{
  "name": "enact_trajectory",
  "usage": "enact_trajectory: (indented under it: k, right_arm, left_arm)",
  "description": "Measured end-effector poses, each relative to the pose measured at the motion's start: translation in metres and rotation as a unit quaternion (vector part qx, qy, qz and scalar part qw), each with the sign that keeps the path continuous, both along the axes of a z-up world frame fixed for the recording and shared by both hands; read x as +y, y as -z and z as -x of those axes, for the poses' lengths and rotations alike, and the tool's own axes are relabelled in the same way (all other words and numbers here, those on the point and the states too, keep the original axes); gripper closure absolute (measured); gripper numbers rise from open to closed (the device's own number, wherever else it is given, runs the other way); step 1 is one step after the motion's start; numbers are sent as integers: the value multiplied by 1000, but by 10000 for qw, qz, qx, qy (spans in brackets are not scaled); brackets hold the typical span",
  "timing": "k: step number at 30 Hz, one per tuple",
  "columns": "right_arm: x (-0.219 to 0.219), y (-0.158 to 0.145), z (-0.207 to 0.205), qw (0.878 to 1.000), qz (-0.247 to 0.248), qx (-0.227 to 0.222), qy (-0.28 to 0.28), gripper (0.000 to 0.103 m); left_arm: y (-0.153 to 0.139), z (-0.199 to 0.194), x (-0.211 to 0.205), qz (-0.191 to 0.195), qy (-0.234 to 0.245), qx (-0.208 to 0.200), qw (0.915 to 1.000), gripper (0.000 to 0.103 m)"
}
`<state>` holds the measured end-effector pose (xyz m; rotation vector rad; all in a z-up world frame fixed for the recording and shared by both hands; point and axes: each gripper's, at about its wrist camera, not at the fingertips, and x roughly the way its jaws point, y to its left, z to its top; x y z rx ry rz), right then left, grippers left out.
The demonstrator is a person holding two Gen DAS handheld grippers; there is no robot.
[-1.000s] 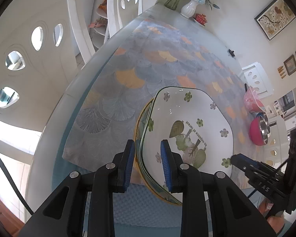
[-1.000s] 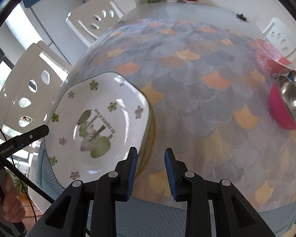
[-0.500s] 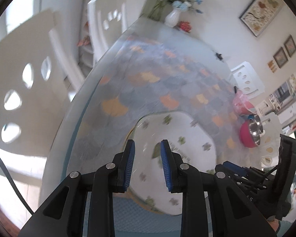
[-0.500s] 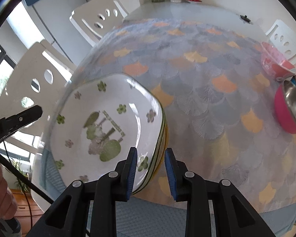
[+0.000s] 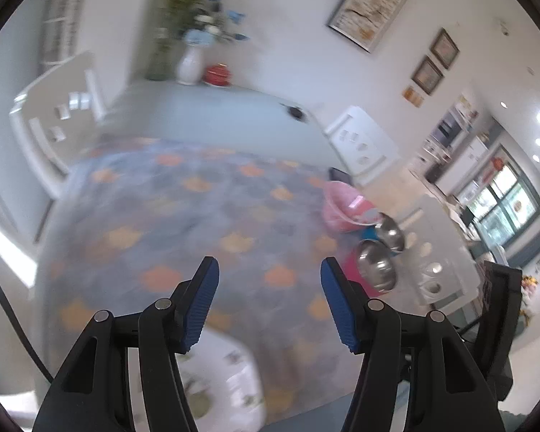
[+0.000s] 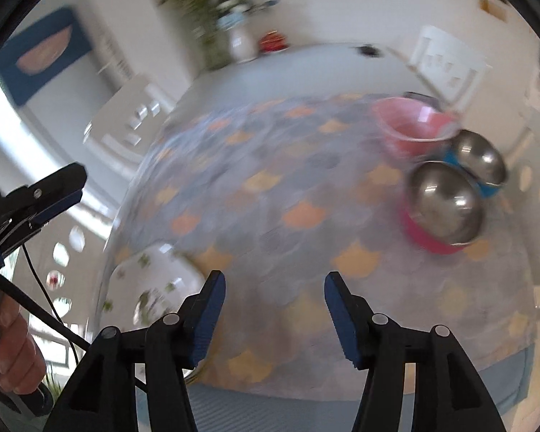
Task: Organize plates and bowls
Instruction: 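Move both tools toward the pink bowl and steel bowls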
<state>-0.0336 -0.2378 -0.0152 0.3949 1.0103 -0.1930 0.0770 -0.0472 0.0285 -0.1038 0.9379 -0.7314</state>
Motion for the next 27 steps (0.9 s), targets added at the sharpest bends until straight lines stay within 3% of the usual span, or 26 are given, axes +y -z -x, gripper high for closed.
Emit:
enact_trajectory:
  k: [3, 7, 12, 17, 25, 27]
  right_arm:
    - [-49, -3, 1, 9989, -87, -64, 451, 48]
    - [-120, -3, -3, 9947, -215, -182, 992, 48]
    - [-211, 1, -26, 9879, -466, -357, 1435, 48]
    - [-277, 17, -74, 9880, -679, -212, 1369, 48]
    - [-313, 55, -139, 9961, -481, 273, 686, 57]
    - [-317, 67, -147, 9961, -502, 412, 595, 61]
  left_arm:
    - [0, -13, -50, -172, 179, 124, 9996, 46]
    - [11, -30, -110, -96, 379, 436, 9983, 46]
    - [46, -62, -187, -98, 460, 922, 9946, 46]
    - [94, -90, -244, -201, 391, 1488, 9879, 48]
    - [140, -113, -295, -403, 310, 1859, 9813, 53]
    - [150, -117, -302, -453, 286, 1944, 9795, 64]
